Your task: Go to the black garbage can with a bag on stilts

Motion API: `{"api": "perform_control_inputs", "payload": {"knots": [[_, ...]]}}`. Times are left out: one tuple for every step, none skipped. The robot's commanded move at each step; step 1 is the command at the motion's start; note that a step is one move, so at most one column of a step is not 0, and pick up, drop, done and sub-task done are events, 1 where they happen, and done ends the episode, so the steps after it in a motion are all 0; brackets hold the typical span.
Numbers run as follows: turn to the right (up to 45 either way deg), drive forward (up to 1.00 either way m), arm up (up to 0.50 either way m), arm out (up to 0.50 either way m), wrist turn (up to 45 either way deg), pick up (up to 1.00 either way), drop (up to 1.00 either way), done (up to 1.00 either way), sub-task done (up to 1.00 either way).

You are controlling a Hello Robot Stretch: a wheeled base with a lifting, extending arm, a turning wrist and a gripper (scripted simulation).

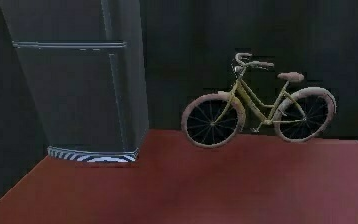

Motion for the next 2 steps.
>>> {"api": "perform_control_inputs", "payload": {"knots": [[45.0,0.0,0.0,0.0,0.0,0.0,0.0,0.0,0.0],[3.0,0.0,0.0,0.0,0.0,0.0,0.0,0.0,0.0]]}}
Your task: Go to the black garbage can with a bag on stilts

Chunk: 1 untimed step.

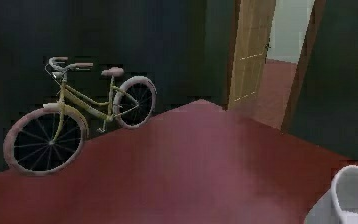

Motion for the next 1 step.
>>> {"api": "perform_control_inputs", "payload": {"knots": [[0.0,0.95,0.0,0.0,0.0,0.0,0.0,0.0,0.0]]}}
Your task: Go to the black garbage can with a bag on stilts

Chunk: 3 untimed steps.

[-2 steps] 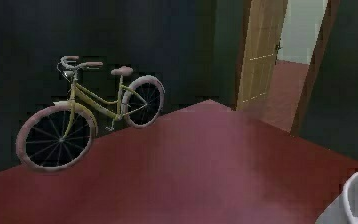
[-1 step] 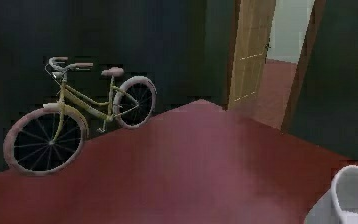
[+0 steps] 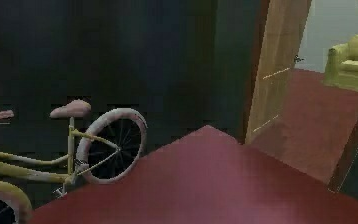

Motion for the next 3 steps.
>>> {"api": "perform_control_inputs", "payload": {"knots": [[27.0,0.0,0.0,0.0,0.0,0.0,0.0,0.0,0.0],[0.0,1.0,0.0,0.0,0.0,0.0,0.0,0.0,0.0],[0.0,0.6,0.0,0.0,0.0,0.0,0.0,0.0,0.0]]}}
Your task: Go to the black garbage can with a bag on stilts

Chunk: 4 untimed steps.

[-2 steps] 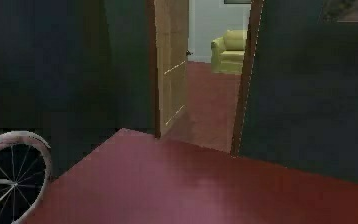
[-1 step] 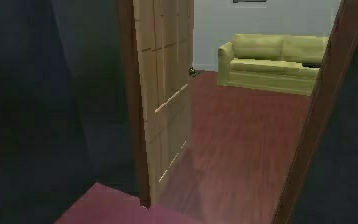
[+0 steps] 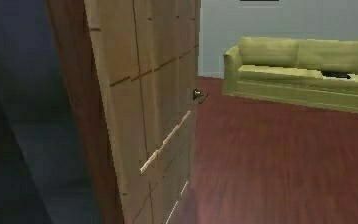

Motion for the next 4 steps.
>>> {"api": "perform_control_inputs", "payload": {"knots": [[21.0,0.0,0.0,0.0,0.0,0.0,0.0,0.0,0.0],[0.0,0.75,0.0,0.0,0.0,0.0,0.0,0.0,0.0],[42.0,0.0,0.0,0.0,0.0,0.0,0.0,0.0,0.0],[0.0,1.0,0.0,0.0,0.0,0.0,0.0,0.0,0.0]]}}
